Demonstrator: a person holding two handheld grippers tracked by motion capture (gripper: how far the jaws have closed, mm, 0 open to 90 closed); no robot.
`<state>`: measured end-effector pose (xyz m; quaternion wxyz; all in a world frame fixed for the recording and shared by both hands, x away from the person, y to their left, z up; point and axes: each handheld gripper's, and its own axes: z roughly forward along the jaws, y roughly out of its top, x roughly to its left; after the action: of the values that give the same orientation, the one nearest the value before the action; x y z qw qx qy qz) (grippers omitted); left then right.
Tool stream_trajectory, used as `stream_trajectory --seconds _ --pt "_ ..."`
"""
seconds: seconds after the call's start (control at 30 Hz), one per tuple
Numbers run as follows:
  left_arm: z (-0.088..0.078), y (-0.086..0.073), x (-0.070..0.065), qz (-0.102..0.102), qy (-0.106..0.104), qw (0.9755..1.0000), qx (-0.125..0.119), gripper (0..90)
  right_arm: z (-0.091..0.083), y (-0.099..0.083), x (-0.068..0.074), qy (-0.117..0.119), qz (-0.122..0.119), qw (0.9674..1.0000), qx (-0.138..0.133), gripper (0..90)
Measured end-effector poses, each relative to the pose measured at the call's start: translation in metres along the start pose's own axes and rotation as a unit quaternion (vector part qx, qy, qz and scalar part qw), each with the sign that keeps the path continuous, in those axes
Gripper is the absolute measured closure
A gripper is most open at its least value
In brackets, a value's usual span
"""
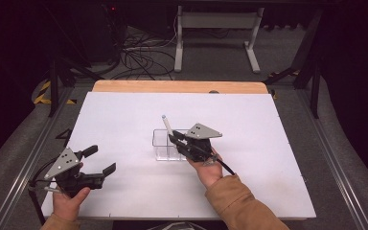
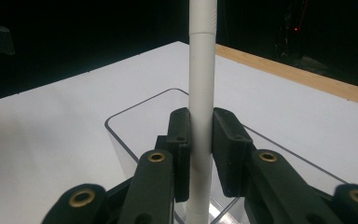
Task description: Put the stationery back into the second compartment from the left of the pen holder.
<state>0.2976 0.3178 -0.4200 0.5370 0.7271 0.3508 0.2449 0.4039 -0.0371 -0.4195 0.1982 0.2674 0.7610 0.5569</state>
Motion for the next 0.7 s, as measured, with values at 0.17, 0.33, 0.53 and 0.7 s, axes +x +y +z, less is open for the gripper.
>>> stream_trajectory --seconds 0.17,0.33,0.53,0.7 --pt "0.000 0.000 0.000 -0.003 0.000 1.0000 -0.001 9.7 -0.005 0.004 -0.006 0.009 0.017 0.9997 -0.012 45.1" --pt "0.001 0.000 0.000 -0.003 -0.001 1.0000 0.000 9.7 -0.016 0.013 -0.008 0.017 -0.003 0.9996 -0.021 27.9" --pt "0.000 -0.001 0.000 -0.003 0.000 1.0000 0.001 9.7 -0.035 0.027 -0.005 0.021 -0.035 0.9986 -0.033 21.7" --pt "-0.001 -0.001 -0.001 -0.003 0.000 1.0000 0.000 9.7 -0.048 0.031 -0.006 0.020 -0.041 0.9984 -0.031 18.1"
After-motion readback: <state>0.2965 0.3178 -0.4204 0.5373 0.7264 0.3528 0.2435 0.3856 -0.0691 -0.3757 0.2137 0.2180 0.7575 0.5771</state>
